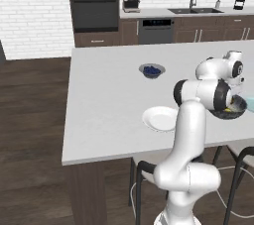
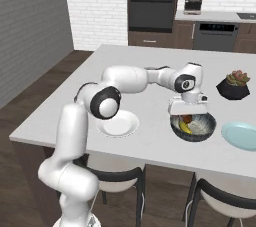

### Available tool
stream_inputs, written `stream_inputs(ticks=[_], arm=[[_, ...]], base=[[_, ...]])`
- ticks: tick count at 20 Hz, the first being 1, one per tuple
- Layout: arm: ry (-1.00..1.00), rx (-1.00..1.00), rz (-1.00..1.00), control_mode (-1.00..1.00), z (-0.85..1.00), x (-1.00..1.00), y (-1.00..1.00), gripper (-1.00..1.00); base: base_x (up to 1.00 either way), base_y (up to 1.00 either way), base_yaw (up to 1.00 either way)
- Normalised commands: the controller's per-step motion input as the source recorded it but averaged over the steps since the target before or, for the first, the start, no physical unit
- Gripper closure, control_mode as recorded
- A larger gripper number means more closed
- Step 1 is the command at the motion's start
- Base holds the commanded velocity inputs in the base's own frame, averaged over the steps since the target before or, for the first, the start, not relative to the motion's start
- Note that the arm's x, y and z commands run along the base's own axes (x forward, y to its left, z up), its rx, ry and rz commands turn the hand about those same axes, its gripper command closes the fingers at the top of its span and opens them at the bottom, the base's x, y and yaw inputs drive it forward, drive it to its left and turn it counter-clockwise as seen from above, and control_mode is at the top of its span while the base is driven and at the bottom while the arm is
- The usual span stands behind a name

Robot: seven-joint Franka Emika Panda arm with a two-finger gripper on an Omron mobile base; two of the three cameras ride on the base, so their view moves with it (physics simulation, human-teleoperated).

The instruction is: Pick the chicken drumstick and cucumber from their plates and place them in the bowl. Then put the bowl in the fridge.

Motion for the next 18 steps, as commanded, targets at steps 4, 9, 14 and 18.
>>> stream_inputs(ticks=[4, 9, 14, 18], arm=[[0.0, 0.0, 0.08, -1.0, -0.28, 0.37, -0.43, 1.0], [-0.07, -0.01, 0.07, -1.0, -0.41, 0.0, -0.02, 1.0], [-0.05, -0.02, 0.02, -1.0, -0.38, 0.0, 0.05, 1.0], [0.0, -0.04, 0.0, -1.0, -0.39, 0.0, 0.23, 1.0]], base=[[0.0, 0.0, 0.0], [0.0, 0.0, 0.0], [0.0, 0.0, 0.0], [0.0, 0.0, 0.0]])
